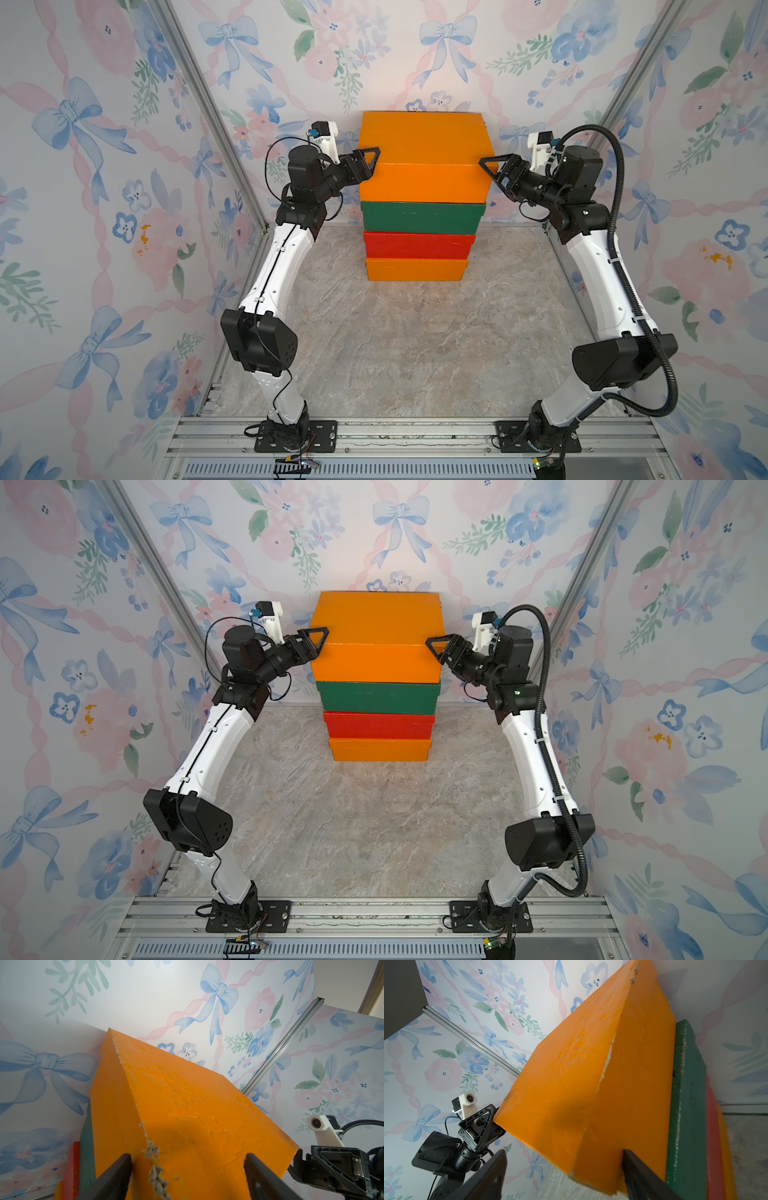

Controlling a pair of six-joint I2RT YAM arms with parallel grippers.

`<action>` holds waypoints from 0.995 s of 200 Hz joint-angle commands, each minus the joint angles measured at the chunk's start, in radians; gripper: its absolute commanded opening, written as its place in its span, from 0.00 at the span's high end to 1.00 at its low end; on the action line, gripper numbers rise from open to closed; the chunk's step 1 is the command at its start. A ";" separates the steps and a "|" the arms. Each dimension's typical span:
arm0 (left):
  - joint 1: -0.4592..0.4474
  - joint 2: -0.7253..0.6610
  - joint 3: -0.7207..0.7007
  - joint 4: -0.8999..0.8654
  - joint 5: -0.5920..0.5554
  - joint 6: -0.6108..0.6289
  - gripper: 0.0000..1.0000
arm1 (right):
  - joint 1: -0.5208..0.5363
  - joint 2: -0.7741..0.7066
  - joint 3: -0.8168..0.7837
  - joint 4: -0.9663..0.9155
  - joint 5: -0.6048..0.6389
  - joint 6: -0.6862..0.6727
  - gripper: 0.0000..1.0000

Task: Stack the shoeboxes
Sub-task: Place the shoebox at the shoebox.

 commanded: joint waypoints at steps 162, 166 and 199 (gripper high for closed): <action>0.068 -0.030 -0.008 0.005 0.010 0.009 0.02 | -0.081 -0.072 -0.075 0.066 -0.018 0.006 0.04; 0.073 -0.032 -0.010 0.005 0.009 0.011 0.02 | -0.082 -0.073 -0.075 0.066 -0.018 0.007 0.03; 0.094 -0.059 -0.037 0.005 0.005 0.023 0.02 | -0.100 -0.089 -0.085 0.067 -0.020 0.007 0.01</action>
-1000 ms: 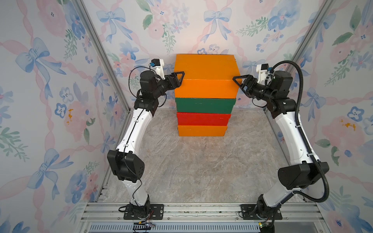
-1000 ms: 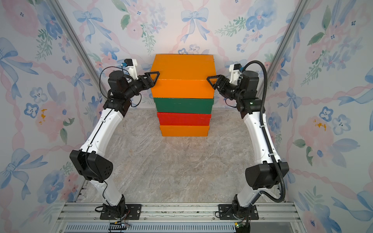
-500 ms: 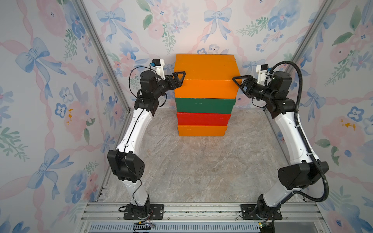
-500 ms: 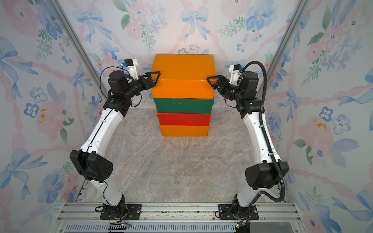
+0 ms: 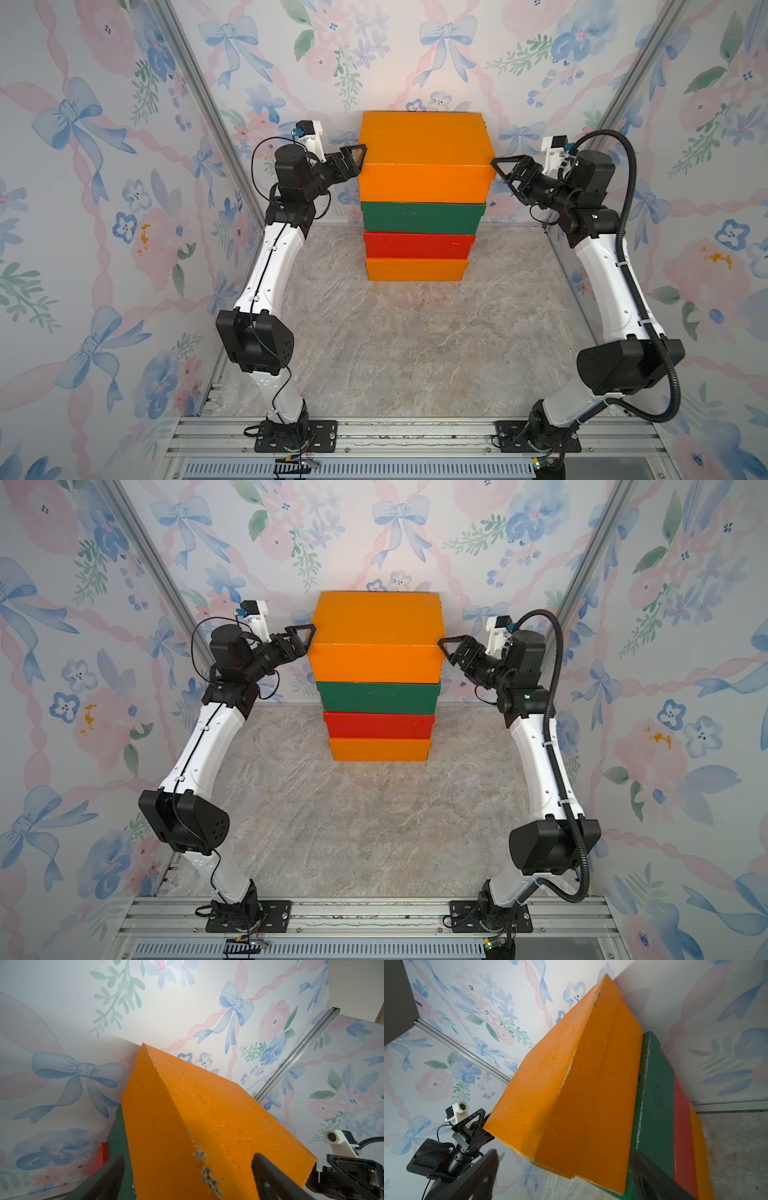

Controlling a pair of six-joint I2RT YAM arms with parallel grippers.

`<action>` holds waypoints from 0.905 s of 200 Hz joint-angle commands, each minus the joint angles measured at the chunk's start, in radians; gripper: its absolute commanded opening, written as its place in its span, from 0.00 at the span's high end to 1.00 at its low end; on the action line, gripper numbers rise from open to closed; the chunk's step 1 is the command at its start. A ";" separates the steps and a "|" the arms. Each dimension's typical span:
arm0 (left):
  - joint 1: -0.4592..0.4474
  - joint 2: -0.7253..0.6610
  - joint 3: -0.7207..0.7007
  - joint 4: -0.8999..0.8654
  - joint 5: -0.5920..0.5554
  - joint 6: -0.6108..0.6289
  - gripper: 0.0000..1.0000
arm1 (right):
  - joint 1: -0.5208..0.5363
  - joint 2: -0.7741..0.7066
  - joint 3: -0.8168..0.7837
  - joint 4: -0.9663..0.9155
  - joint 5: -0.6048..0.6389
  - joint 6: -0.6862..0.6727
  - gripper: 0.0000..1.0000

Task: Stack the shoeboxes
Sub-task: Place the shoebox at the shoebox, then reset both arms

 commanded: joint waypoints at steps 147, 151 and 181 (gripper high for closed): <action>0.038 -0.344 -0.414 0.013 -0.147 0.169 0.02 | -0.092 -0.178 -0.224 0.066 0.001 -0.022 0.03; 0.038 -0.351 -0.427 0.015 -0.149 0.169 0.02 | -0.093 -0.182 -0.228 0.063 0.002 -0.024 0.03; 0.038 -0.408 -0.532 0.046 -0.162 0.172 0.02 | -0.112 -0.217 -0.283 0.057 0.014 -0.043 0.03</action>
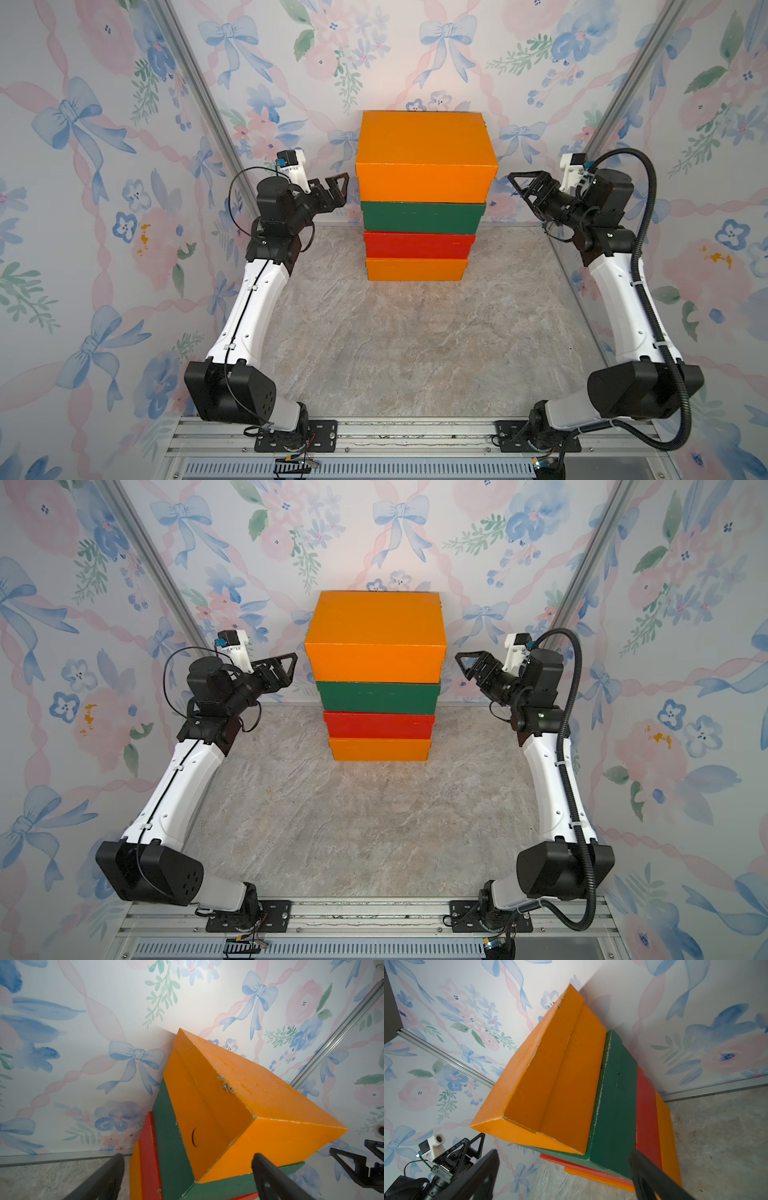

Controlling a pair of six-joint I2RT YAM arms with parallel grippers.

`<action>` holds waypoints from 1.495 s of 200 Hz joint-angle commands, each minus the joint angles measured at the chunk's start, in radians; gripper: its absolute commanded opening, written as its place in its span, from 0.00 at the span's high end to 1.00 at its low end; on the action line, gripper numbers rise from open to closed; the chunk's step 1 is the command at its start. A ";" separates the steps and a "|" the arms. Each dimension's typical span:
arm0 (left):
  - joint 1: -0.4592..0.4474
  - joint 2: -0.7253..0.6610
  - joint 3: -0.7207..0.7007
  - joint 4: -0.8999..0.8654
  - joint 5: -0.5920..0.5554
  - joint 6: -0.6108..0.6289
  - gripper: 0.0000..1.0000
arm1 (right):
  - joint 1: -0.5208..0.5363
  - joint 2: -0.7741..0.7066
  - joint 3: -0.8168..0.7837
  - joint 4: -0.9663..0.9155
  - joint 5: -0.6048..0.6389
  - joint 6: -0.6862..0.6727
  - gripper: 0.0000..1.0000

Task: Stack the shoeboxes
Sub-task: Reset both arms

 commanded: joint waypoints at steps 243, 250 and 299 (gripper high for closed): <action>-0.071 -0.335 -0.866 0.338 -0.350 0.095 0.02 | -0.010 -0.218 -0.531 -0.044 0.189 -0.304 0.03; -0.083 -0.336 -0.875 0.340 -0.372 0.104 0.02 | -0.008 -0.222 -0.543 -0.046 0.198 -0.315 0.03; -0.147 -0.333 -0.925 0.352 -0.477 0.144 0.02 | -0.006 -0.250 -0.620 -0.038 0.243 -0.346 0.03</action>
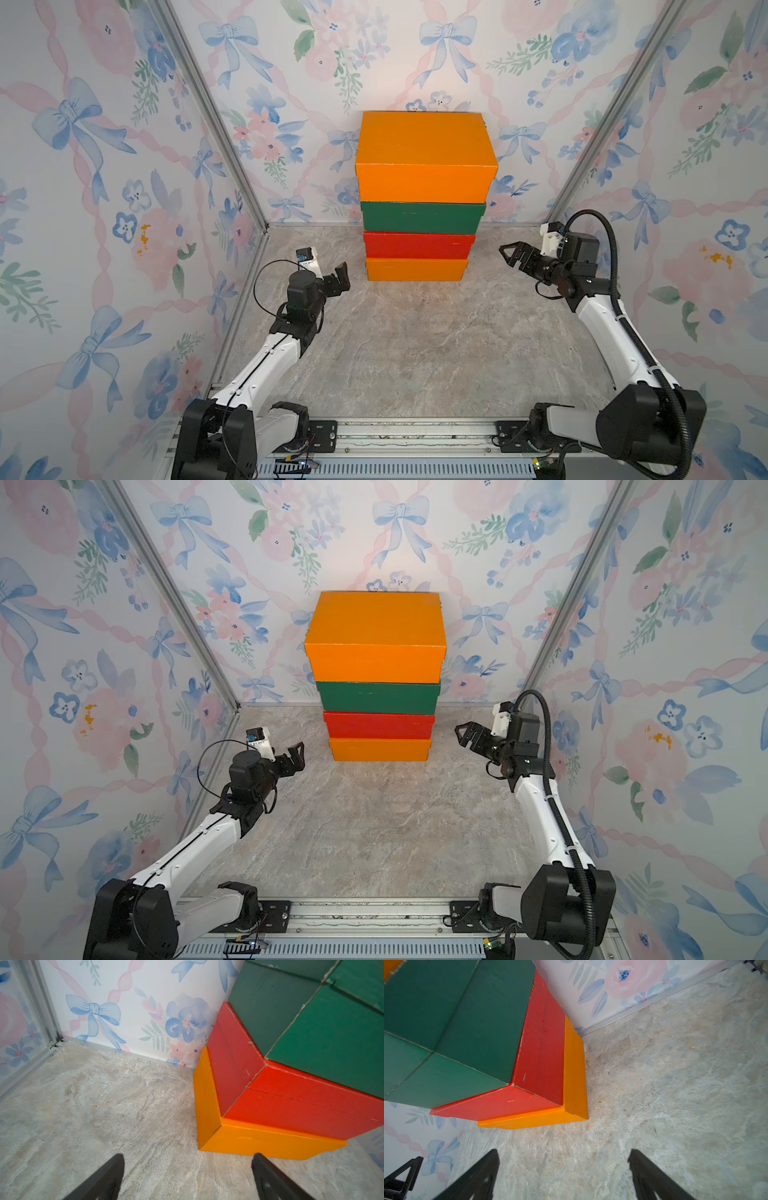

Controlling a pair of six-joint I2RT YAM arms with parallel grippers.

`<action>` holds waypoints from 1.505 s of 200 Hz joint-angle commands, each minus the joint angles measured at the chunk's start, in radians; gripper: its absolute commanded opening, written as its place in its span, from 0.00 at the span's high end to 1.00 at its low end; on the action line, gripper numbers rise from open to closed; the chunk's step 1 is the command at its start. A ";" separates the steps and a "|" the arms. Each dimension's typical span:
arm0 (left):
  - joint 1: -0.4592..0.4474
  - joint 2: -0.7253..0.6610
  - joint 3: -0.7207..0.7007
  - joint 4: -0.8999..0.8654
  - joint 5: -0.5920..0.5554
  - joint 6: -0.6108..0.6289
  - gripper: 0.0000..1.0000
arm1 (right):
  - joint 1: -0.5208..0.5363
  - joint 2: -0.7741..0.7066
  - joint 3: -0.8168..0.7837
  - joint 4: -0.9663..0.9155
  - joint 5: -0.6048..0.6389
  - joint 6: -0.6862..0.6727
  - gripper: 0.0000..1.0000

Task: Stack the shoeboxes
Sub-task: Reset both arms

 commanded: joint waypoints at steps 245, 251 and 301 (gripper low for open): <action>-0.223 -0.074 -0.261 0.102 -0.593 0.183 0.03 | 0.066 -0.106 -0.398 0.165 0.254 -0.212 0.03; -0.225 -0.077 -0.267 0.107 -0.600 0.183 0.03 | 0.075 -0.118 -0.413 0.185 0.268 -0.219 0.03; -0.264 -0.115 -0.294 0.121 -0.626 0.202 0.04 | 0.132 -0.173 -0.488 0.233 0.407 -0.279 0.03</action>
